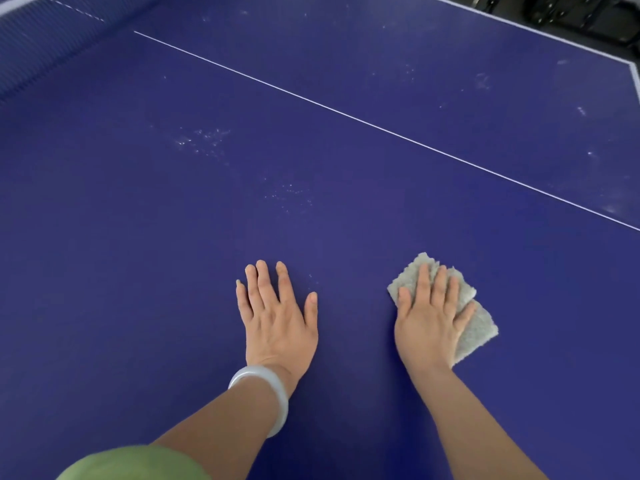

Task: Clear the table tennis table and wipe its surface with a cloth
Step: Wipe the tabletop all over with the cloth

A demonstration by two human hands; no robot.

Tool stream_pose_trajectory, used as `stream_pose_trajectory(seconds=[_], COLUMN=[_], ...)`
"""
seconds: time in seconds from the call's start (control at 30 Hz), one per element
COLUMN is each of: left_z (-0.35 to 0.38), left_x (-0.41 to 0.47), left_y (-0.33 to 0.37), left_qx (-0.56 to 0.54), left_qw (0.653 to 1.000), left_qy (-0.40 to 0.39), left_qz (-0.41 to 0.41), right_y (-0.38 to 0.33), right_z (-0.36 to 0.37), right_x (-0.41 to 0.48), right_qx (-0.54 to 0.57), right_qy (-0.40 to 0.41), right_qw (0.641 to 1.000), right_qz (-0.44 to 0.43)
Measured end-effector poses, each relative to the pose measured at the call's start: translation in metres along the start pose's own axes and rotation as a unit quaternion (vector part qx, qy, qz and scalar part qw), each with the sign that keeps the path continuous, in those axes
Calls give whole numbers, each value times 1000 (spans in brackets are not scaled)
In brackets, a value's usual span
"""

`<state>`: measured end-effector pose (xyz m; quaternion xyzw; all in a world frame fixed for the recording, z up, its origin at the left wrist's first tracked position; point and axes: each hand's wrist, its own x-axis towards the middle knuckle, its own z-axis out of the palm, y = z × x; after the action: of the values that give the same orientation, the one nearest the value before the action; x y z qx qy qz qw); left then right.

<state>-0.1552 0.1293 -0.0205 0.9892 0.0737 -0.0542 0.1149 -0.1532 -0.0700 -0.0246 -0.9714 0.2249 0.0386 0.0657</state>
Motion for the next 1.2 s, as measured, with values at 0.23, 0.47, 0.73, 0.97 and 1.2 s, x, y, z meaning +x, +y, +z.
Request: stream_pose_trajectory(seconds=[0.23, 0.47, 0.73, 0.97, 1.2], left_z=[-20, -41, -32, -33, -34], left_x=[7, 44, 46, 46, 46], left_y=[-38, -136, -142, -143, -143], left_qx=[-164, 27, 57, 61, 58], left_qw=[983, 973, 970, 969, 967], left_qy=[-36, -37, -20, -26, -25], left_qz=[79, 227, 236, 239, 245], right_y=[-51, -51, -91, -123, -134], right_z=[9, 8, 19, 8, 24], right_x=[-4, 0, -87, 24, -55], right_qx=[-18, -24, 38, 10, -31], right_qy=[-2, -21, -2, -38, 17], right_qw=[998, 997, 999, 998, 997], right_qz=[-66, -67, 1, -48, -68])
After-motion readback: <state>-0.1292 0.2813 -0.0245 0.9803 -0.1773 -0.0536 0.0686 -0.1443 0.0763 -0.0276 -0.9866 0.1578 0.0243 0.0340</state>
